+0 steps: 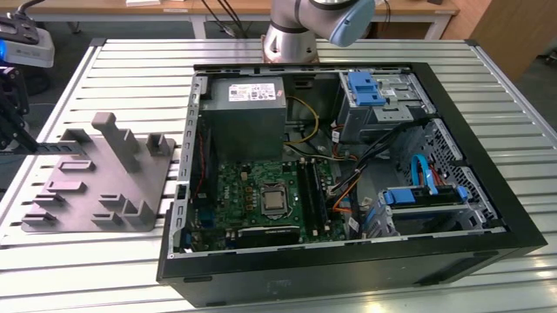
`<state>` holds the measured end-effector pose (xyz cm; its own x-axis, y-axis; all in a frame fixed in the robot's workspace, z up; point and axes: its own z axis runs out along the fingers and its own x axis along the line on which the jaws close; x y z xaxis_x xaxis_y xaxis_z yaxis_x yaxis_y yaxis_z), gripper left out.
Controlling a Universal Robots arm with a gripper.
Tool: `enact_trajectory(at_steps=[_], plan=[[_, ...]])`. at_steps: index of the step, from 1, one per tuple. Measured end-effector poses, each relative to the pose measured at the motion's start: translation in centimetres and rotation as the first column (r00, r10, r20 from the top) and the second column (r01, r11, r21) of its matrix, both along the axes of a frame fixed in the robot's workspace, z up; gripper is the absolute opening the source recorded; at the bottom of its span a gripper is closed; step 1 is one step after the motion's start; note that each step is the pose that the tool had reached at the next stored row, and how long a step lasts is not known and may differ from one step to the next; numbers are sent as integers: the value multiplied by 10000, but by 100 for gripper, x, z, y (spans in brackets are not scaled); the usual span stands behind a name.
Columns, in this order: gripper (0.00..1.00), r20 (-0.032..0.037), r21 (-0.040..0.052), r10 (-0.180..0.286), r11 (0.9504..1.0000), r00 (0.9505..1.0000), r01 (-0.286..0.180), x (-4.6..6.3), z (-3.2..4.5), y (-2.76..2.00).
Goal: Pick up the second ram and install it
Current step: 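Pick up the second ram and move it above second insertion slot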
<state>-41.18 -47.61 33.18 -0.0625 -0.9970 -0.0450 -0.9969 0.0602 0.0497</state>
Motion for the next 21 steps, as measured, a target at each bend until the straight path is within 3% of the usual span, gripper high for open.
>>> enact_trajectory(at_steps=[12,21], plan=[[14,1,1,0,10000,10000,0,0,101,0],[14,1,1,0,10000,10000,0,0,296,0]])
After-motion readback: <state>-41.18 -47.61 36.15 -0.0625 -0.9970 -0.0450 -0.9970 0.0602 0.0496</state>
